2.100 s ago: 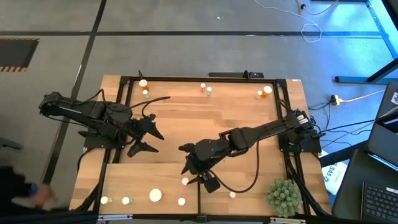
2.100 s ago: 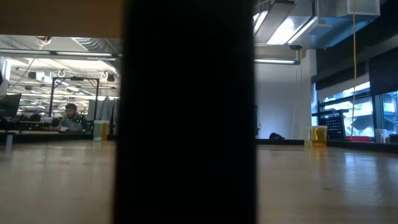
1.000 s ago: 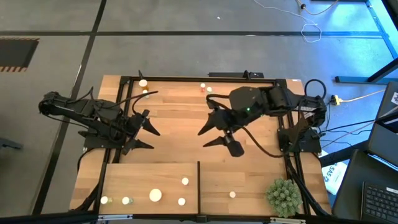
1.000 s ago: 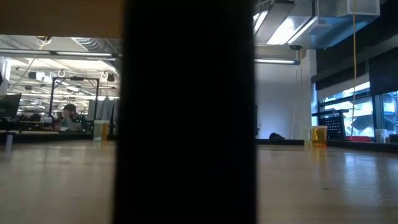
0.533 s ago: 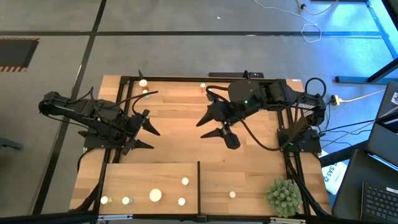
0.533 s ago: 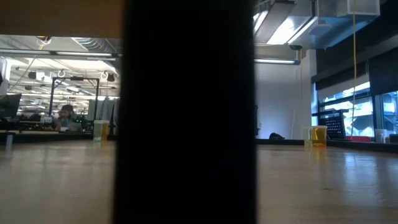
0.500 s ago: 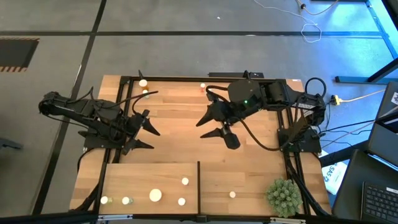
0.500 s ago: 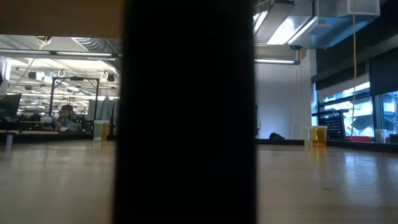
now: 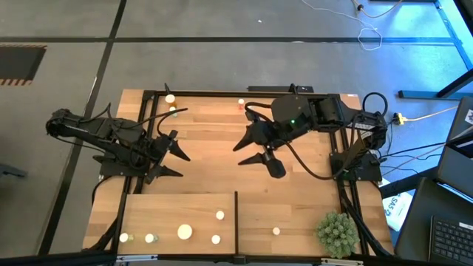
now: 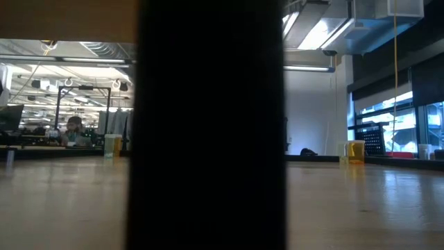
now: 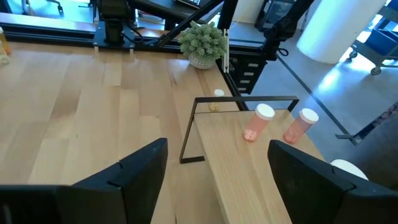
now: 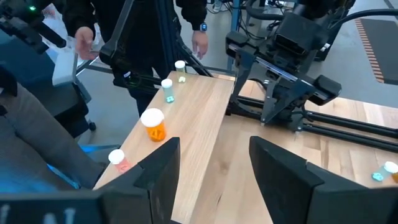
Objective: Pick and place medicine bottles onto shelf by color
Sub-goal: Put the top left blue pill bottle on the shelf aligned with the other blue pill bottle
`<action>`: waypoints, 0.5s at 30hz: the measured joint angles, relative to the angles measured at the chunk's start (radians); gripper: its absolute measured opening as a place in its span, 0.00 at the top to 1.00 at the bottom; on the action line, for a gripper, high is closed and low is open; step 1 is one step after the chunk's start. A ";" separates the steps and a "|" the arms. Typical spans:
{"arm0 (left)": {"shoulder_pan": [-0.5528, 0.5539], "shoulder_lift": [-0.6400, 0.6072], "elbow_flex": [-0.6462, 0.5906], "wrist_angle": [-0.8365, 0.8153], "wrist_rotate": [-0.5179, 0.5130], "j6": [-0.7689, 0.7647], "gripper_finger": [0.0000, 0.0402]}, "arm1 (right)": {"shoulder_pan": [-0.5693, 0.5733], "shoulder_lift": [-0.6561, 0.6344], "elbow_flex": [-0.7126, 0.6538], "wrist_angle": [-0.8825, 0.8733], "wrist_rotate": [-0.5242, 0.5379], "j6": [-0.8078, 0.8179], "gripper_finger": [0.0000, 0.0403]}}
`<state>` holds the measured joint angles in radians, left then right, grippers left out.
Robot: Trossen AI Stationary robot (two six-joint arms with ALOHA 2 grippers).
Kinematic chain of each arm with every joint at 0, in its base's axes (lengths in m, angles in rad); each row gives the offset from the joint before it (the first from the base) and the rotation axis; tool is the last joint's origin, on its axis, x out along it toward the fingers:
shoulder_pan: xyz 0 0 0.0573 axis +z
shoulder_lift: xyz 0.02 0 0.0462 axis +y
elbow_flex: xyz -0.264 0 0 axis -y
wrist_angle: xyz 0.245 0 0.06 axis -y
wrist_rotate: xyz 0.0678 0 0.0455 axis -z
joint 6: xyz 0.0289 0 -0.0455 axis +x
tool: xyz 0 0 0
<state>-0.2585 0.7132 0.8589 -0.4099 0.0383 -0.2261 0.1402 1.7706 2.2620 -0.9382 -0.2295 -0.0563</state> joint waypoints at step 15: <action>0.001 0.000 0.000 0.003 -0.011 0.001 0.32 | -0.004 0.000 0.000 0.015 0.000 0.001 0.51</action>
<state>-0.2577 0.7130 0.8589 -0.4068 0.0276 -0.2255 0.1364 1.7706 2.2620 -0.9234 -0.2292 -0.0555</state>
